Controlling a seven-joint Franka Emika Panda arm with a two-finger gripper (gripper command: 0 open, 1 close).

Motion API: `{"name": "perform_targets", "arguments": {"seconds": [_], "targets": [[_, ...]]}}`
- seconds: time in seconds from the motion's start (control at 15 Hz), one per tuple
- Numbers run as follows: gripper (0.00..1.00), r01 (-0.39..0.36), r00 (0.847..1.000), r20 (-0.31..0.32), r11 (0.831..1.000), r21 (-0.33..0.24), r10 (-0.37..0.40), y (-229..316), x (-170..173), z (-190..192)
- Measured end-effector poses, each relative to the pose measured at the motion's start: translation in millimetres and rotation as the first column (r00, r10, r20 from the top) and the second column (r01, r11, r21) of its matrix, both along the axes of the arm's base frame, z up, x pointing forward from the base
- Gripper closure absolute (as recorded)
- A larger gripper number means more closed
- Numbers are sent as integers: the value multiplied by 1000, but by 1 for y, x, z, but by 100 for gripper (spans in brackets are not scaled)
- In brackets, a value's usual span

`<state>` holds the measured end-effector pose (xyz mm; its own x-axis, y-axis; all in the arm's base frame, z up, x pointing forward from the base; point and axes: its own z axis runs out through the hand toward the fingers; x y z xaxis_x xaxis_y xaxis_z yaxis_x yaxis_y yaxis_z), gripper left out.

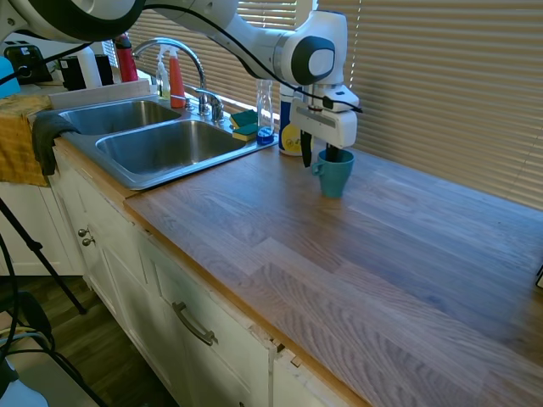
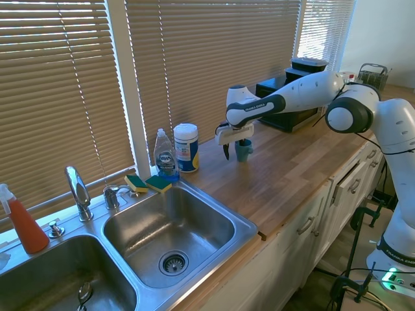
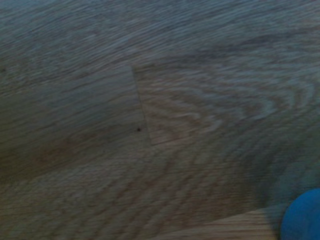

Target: Put the mug in the sink

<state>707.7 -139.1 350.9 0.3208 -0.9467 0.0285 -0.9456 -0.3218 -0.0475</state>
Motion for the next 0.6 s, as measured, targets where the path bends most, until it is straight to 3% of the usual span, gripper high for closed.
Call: {"name": "perform_targets", "arguments": {"seconds": [0.6], "targets": [[100,25,1000,-11,999,21,-25,-9,-1,-19]]}}
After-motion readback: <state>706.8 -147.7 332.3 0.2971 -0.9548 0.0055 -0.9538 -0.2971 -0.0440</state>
